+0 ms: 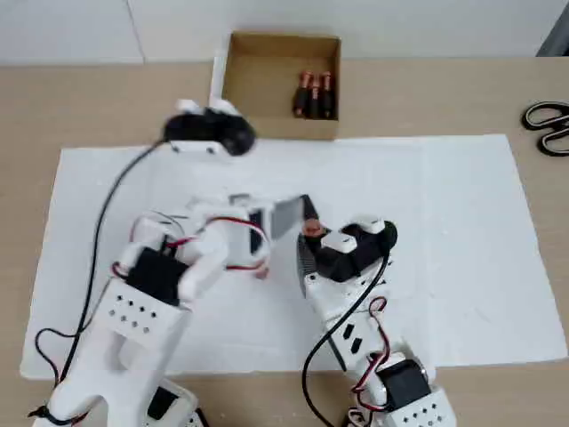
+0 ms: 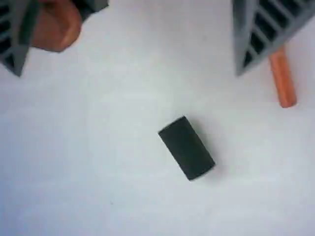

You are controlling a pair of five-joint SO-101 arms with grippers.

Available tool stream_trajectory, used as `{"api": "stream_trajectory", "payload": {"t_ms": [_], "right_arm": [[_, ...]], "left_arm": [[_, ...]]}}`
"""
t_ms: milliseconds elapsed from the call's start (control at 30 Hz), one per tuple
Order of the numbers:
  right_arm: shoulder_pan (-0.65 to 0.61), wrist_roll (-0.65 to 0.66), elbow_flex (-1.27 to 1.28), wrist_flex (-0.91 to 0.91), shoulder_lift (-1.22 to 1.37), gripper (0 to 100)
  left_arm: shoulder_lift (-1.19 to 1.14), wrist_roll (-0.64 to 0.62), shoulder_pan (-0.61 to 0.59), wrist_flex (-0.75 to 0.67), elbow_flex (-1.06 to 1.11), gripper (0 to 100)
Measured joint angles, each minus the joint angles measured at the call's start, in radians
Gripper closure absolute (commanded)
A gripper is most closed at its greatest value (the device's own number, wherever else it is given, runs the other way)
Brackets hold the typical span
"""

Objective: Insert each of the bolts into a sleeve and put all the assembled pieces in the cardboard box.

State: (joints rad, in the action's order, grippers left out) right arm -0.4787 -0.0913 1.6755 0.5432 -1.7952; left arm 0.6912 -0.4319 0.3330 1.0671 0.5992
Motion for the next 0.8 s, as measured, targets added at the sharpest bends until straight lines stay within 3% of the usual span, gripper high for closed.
{"api": "stream_trajectory", "payload": {"t_ms": [267, 367, 500, 633, 800], "right_arm": [[-0.002, 0.0, 0.0, 0.0, 0.0, 99.5], [0.015, 0.017, 0.0, 0.051, 0.0, 99.6], [0.103, 0.084, -0.012, 0.176, 0.0, 99.6], [0.146, 0.147, -0.121, 0.206, 0.018, 99.6], [0.158, 0.176, -0.367, 0.206, 0.241, 99.6]], "left_arm": [[0.0, 0.003, -0.353, 0.015, -0.002, 74], [0.0, 0.091, -0.462, 0.048, -0.002, 74], [0.0, 0.19, -0.532, 0.1, -0.002, 74], [0.0, 0.204, -0.551, 0.129, -0.002, 74], [0.0, 0.204, -0.552, 0.132, -0.002, 74]]}}
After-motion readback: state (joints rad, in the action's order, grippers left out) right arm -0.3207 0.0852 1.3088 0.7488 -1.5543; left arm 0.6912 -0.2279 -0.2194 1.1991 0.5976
